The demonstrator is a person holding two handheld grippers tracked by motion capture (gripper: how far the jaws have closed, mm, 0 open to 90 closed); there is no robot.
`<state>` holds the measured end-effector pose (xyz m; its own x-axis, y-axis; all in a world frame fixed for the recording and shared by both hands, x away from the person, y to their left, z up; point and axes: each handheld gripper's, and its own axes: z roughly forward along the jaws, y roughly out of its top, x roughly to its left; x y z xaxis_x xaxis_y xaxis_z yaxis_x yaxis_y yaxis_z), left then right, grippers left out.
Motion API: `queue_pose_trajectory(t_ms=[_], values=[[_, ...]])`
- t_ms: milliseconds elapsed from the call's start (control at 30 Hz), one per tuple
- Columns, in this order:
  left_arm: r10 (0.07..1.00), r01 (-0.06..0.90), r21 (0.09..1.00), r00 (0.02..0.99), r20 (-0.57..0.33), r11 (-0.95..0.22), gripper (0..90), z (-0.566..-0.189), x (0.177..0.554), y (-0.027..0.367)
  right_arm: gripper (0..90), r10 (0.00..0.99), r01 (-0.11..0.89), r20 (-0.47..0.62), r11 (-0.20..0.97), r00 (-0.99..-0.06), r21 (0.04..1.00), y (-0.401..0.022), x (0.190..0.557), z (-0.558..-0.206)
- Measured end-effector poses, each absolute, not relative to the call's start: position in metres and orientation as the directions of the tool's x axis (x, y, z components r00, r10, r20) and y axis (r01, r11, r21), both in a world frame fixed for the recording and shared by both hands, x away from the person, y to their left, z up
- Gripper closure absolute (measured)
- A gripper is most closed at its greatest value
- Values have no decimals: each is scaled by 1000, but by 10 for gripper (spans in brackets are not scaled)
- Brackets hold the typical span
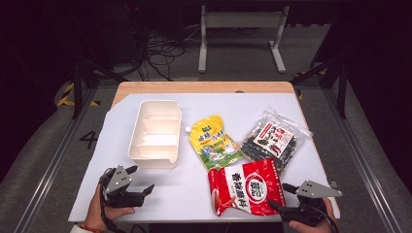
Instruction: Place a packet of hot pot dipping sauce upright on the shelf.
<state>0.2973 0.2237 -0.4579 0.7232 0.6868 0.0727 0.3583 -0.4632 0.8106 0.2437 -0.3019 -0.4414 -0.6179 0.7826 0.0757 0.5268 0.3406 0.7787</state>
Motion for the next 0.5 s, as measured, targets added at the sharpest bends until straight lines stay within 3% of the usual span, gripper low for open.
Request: queue_pose_trajectory(t_ms=[67,167,200,367,500], values=[[684,360,806,726,74,-470,141,-458,297,222,255,782,574,120,333,-611,748,-302,248,-449],[681,363,800,729,76,-478,137,-458,298,221,364,759,590,146,353,-634,726,-300,252,-455],[677,362,795,732,82,-488,133,-458,299,220,508,734,584,162,365,-659,725,-299,252,-453],[627,332,780,773,97,-530,129,-449,305,209,851,671,509,121,420,-732,751,-291,257,-442],[574,302,789,815,78,-536,130,-442,307,193,898,633,425,35,477,-773,769,-280,266,-426]])
